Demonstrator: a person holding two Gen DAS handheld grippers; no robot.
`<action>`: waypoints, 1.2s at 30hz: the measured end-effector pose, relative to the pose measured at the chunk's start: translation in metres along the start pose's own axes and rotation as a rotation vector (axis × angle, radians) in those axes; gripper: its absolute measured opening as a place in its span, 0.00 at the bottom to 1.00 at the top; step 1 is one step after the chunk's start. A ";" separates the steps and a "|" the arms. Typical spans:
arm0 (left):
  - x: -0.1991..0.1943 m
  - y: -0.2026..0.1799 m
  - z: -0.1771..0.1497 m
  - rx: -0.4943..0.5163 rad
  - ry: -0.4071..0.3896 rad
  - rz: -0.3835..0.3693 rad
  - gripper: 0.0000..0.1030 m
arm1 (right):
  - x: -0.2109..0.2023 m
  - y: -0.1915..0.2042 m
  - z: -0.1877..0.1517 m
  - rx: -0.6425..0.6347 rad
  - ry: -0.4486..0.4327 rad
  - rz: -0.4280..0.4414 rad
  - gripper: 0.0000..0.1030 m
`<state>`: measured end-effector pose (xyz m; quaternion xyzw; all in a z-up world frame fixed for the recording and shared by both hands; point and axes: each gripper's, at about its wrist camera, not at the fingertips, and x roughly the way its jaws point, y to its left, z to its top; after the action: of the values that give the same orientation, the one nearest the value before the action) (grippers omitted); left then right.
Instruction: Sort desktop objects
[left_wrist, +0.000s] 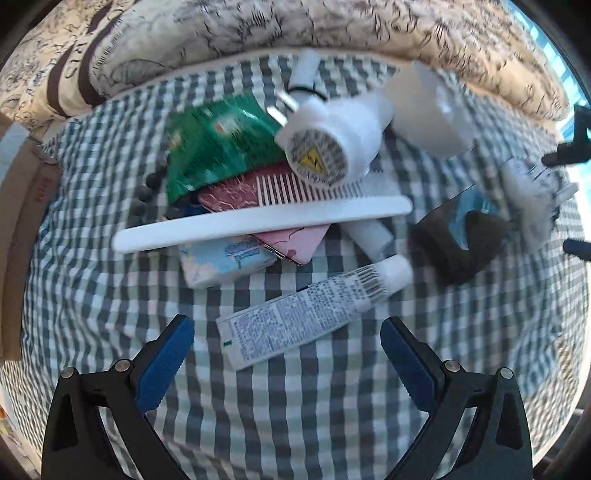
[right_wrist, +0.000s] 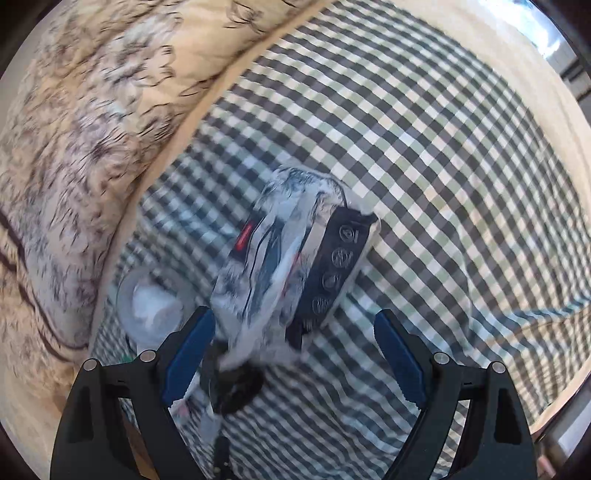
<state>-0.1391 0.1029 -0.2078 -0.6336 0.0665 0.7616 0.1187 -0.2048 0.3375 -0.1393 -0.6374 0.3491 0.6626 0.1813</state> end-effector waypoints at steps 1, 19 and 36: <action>0.005 -0.001 0.001 0.005 0.003 0.000 1.00 | 0.006 -0.001 0.004 0.021 0.009 0.006 0.86; 0.018 0.005 0.002 -0.035 -0.033 -0.072 0.53 | 0.062 0.019 0.016 -0.087 0.062 -0.090 0.87; -0.041 0.023 -0.009 -0.102 -0.110 -0.138 0.05 | -0.004 -0.032 -0.050 -0.207 -0.054 -0.026 0.30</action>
<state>-0.1293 0.0746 -0.1701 -0.5992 -0.0227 0.7876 0.1419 -0.1467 0.3256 -0.1396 -0.6389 0.2655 0.7098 0.1322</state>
